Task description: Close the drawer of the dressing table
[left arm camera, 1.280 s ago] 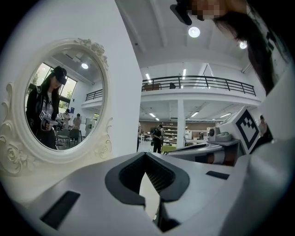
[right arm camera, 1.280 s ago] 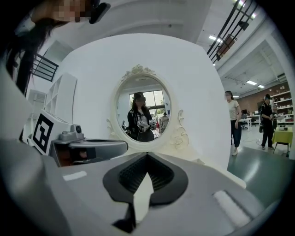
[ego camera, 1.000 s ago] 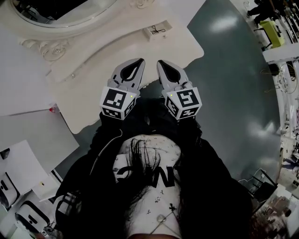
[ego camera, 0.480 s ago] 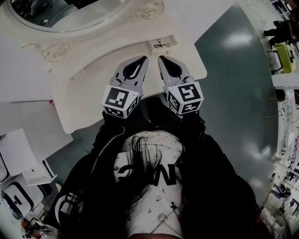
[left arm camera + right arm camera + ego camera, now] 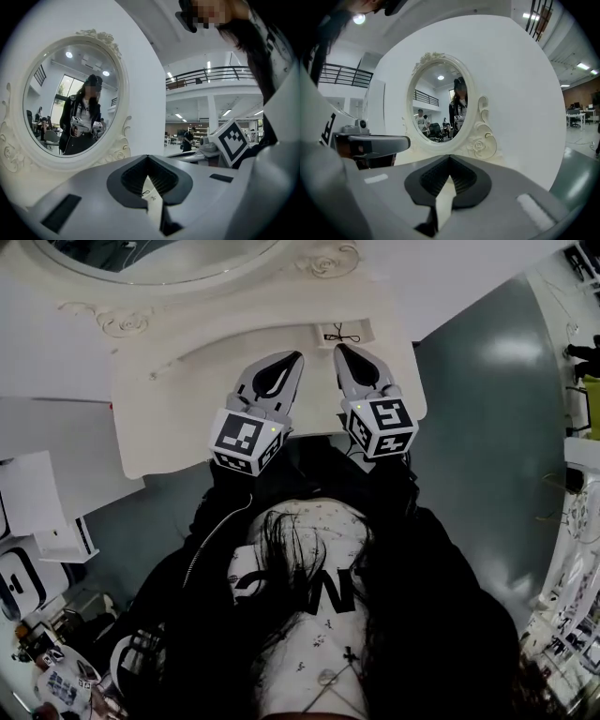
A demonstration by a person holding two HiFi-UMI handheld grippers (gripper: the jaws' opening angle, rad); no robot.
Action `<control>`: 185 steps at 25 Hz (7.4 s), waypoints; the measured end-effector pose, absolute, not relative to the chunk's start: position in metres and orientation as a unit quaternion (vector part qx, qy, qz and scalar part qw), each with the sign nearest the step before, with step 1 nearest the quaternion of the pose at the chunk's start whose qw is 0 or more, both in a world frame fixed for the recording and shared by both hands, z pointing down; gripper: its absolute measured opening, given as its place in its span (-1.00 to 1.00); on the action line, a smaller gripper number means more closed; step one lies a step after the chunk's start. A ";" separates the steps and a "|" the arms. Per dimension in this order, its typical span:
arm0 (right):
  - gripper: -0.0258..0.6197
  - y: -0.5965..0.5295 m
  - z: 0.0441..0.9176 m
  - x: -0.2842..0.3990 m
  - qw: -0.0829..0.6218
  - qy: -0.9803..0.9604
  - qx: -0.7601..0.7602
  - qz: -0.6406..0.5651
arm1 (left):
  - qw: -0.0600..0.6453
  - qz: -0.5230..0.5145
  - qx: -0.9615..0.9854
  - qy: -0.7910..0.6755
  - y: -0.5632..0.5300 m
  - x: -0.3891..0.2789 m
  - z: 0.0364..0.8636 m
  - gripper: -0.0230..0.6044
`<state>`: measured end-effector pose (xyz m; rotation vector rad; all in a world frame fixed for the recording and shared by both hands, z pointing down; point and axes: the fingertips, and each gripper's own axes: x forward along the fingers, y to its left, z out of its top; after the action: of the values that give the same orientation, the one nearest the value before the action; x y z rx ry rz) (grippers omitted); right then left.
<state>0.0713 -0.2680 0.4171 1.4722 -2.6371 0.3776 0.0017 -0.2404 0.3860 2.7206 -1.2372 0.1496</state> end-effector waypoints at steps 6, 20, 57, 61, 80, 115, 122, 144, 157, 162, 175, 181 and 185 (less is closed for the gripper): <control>-0.90 -0.278 0.443 0.086 0.069 -0.863 0.480 0.142 | 0.087 0.057 0.890 -0.443 -0.245 0.000 0.398 -0.93; -0.74 -0.286 0.539 0.131 0.141 -0.838 0.478 0.222 | 0.089 0.067 0.874 -0.473 -0.246 0.009 0.410 -0.93; -0.74 -0.334 0.642 0.130 0.232 -0.805 0.472 0.275 | 0.089 0.085 0.857 -0.500 -0.263 -0.005 0.418 -0.93; -0.74 -0.340 0.643 0.128 0.236 -0.805 0.471 0.274 | 0.092 0.084 0.856 -0.502 -0.264 -0.007 0.419 -0.93; -0.74 -0.369 0.643 0.124 0.247 -0.802 0.474 0.265 | 0.095 0.086 0.852 -0.507 -0.259 -0.012 0.423 -0.93; -0.73 -0.395 0.640 0.125 0.231 -0.791 0.488 0.290 | 0.103 0.089 0.845 -0.517 -0.256 -0.027 0.427 -0.93; -0.73 -0.398 0.640 0.124 0.222 -0.794 0.484 0.293 | 0.105 0.094 0.843 -0.519 -0.253 -0.027 0.431 -0.93; -0.73 -0.340 0.560 0.102 0.116 -0.847 0.444 0.269 | 0.112 0.087 0.835 -0.531 -0.229 -0.039 0.434 -0.93; -0.73 -0.260 0.451 0.036 0.032 -0.891 0.398 0.218 | 0.102 0.081 0.852 -0.508 -0.190 -0.060 0.420 -0.93; -0.73 -0.217 0.440 0.001 0.026 -0.896 0.382 0.223 | 0.103 0.079 0.853 -0.505 -0.168 -0.079 0.417 -0.93; -0.73 -0.132 0.434 -0.044 0.027 -0.896 0.382 0.225 | 0.118 0.083 0.862 -0.486 -0.090 -0.115 0.428 -0.93; -0.73 -0.107 0.436 -0.058 0.043 -0.897 0.379 0.224 | 0.129 0.075 0.863 -0.483 -0.076 -0.122 0.435 -0.93; -0.73 -0.099 0.436 -0.053 0.053 -0.899 0.374 0.221 | 0.132 0.068 0.862 -0.485 -0.073 -0.113 0.436 -0.93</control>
<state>-0.0527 -0.0987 0.4364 1.1373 -2.7343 0.6711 -0.1128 -0.0731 0.4355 2.5016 -1.4062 0.1959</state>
